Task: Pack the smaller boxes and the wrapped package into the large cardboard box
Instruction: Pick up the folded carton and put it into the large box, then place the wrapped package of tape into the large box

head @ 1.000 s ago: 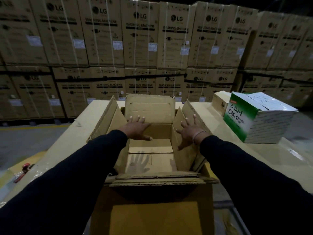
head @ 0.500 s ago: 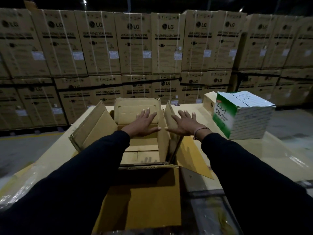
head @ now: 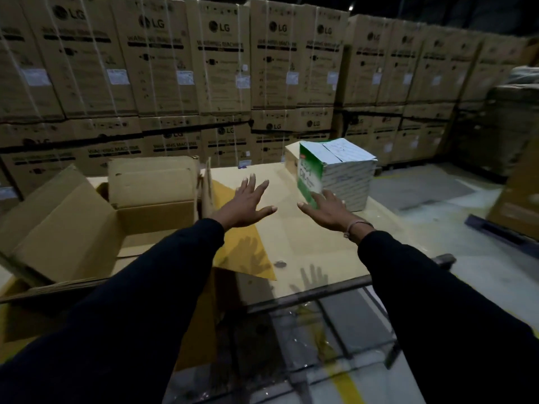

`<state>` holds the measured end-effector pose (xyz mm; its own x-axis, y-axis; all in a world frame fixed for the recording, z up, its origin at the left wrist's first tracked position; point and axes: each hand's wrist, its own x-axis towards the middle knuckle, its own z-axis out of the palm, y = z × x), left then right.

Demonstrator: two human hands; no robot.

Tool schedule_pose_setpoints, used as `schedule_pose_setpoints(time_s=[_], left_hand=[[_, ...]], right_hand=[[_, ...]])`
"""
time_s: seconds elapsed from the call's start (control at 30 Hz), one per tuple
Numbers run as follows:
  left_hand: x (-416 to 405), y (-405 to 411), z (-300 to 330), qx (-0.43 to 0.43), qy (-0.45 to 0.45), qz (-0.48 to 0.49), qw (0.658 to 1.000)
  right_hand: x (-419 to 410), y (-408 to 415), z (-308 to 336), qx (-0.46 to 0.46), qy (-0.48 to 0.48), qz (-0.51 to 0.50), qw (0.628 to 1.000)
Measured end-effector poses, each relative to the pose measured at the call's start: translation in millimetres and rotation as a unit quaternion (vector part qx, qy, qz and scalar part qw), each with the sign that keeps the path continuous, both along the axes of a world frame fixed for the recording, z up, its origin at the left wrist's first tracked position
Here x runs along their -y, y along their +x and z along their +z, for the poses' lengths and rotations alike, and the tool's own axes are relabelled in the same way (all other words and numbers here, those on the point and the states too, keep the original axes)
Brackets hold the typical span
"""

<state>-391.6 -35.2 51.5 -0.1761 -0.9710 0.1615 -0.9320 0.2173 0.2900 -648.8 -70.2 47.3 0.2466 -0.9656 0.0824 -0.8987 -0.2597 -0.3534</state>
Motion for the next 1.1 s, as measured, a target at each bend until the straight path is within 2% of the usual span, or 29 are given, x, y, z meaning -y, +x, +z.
schedule_pose_setpoints(time_s=[0.27, 0.47, 0.57, 0.7, 1.1], left_hand=[[105, -91, -19, -0.045, 0.011, -0.049, 0.998], [219, -141, -33, -0.117, 0.035, -0.035, 0.992], [272, -155, -40, -0.159, 0.058, -0.019, 0.985], [339, -162, -40, -0.152, 0.078, -0.020, 0.985], [494, -195, -47, -0.213, 0.088, 0.027, 0.973]], right_hand=[[61, -97, -13, 0.047, 0.009, -0.049, 0.998], [138, -150, -17, 0.025, 0.013, -0.066, 0.997], [190, -167, -15, 0.027, 0.032, -0.080, 0.996], [263, -183, -5, 0.043, 0.026, -0.088, 0.995], [443, -224, -18, 0.068, 0.031, -0.038, 0.996]])
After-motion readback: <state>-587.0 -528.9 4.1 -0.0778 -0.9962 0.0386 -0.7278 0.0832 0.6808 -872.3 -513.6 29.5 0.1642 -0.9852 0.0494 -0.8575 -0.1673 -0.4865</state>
